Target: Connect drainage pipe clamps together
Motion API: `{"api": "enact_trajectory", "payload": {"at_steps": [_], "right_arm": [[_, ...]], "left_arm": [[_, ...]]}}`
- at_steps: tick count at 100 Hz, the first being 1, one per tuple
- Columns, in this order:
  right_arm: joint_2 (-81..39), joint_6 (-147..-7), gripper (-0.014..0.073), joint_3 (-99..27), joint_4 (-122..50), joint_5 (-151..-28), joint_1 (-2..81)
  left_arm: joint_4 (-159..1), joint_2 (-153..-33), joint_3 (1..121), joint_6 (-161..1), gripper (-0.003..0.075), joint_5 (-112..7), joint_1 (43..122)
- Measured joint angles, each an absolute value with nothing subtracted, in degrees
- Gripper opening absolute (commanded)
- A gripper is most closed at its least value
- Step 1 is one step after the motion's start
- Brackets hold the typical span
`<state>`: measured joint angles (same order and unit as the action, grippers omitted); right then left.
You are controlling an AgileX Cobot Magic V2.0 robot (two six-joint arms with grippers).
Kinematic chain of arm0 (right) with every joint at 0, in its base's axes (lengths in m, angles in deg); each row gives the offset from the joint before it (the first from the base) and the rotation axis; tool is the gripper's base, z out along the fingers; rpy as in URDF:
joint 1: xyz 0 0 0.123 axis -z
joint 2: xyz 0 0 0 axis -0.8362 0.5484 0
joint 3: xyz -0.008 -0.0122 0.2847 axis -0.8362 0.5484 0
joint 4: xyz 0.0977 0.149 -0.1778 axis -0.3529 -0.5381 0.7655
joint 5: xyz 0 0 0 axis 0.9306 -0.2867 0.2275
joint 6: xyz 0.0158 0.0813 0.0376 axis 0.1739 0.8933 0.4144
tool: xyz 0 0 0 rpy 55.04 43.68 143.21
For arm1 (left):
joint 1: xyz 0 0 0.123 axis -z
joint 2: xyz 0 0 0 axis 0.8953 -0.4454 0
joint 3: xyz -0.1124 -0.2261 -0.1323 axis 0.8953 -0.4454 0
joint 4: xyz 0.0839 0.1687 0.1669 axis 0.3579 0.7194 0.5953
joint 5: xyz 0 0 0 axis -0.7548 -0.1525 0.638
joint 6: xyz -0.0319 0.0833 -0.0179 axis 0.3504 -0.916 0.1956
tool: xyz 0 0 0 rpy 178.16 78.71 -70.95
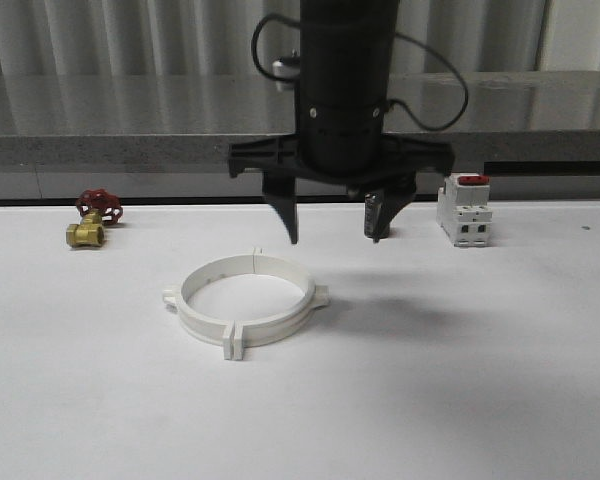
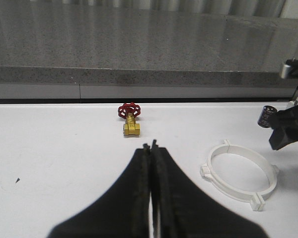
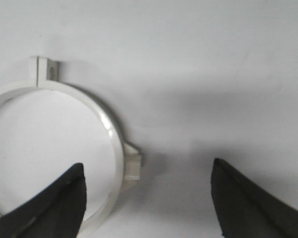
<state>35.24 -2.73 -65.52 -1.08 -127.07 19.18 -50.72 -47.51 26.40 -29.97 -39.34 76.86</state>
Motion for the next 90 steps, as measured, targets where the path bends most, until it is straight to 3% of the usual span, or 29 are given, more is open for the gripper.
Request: {"api": "enact_trajectory", "payload": {"at_steps": [31, 90], "right_arm": [[25.41, -2.96, 0.0529, -60.27, 8.69, -134.32, 20.27], [-13.84, -6.00, 0.0529, -23.73, 9.51, -122.84, 33.72]], "left_arm": [[-50.72, -47.51, 26.40, -29.97, -0.0020, -39.34, 76.86], [-50.72, -47.51, 26.40, -29.97, -0.0020, -39.34, 76.86]]}}
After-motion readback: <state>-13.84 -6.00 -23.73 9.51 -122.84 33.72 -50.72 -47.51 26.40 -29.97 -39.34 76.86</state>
